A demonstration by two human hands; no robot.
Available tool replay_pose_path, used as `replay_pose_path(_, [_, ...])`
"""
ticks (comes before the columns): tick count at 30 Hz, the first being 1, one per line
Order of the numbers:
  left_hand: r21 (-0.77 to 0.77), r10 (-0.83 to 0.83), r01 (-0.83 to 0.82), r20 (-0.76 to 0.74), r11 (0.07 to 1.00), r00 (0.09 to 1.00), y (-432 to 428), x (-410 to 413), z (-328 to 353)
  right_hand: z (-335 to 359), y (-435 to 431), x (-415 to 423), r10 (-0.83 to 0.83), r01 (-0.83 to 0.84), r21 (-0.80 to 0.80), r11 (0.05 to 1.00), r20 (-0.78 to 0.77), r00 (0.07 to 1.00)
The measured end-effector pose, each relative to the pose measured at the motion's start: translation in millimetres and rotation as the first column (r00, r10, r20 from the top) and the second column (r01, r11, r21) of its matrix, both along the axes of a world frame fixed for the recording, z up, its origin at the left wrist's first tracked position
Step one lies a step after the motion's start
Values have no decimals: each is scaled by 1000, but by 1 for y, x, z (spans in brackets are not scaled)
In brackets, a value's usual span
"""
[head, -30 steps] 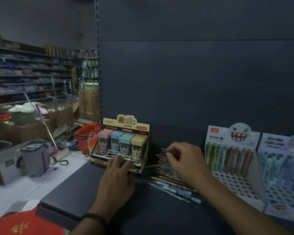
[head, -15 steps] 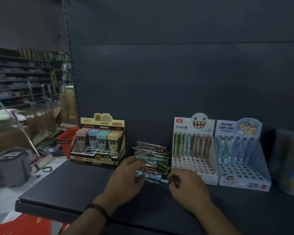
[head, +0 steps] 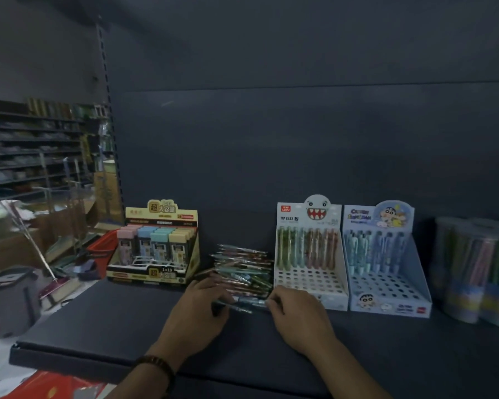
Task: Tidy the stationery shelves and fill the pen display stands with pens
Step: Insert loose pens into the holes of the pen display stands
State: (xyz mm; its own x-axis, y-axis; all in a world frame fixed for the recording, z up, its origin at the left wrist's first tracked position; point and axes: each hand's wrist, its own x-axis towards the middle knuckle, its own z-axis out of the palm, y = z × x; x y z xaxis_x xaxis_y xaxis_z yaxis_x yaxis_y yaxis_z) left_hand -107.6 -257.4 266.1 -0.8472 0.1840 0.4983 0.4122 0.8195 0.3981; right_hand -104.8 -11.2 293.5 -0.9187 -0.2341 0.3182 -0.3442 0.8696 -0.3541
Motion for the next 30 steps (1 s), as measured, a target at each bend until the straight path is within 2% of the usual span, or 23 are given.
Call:
replay_pose_path(5, [23,-2,3,-30,1000,1000,1,-1,-2,-6,5,-5,21,-34,-208,978,-66,998])
replay_pose_path(10, [14,32,-30,-188,999,982,13,5,12,6,16,3,46,-92,-515,852,-100,994])
replay_pose_path(15, [31,-57,69,-280,997,958,74,-6,40,33,48,12,55,-160,-617,771,-186,981])
replay_pose_path(17, [24,-122,134,-276,991,953,105,-12,45,43,67,13,12,-160,-683,712,-216,976])
replay_pose_path(19, [82,-168,190,-223,978,960,136,-16,48,53,86,11,-21,-166,-736,656,-237,971])
replay_pose_path(21, [159,-214,241,-170,957,962,168,-20,51,61,105,5,-60,-167,-752,638,-265,962])
replay_pose_path(24, [185,-283,306,-142,934,949,212,-29,58,70,134,-12,-54,-194,-775,601,-281,958])
replay_pose_path(27, [246,-313,345,-158,906,936,242,-45,65,78,164,-31,-18,-227,-783,579,-291,957])
replay_pose_path(30, [215,-314,353,-196,911,929,259,-61,66,84,189,-50,-88,-225,-778,586,-338,937])
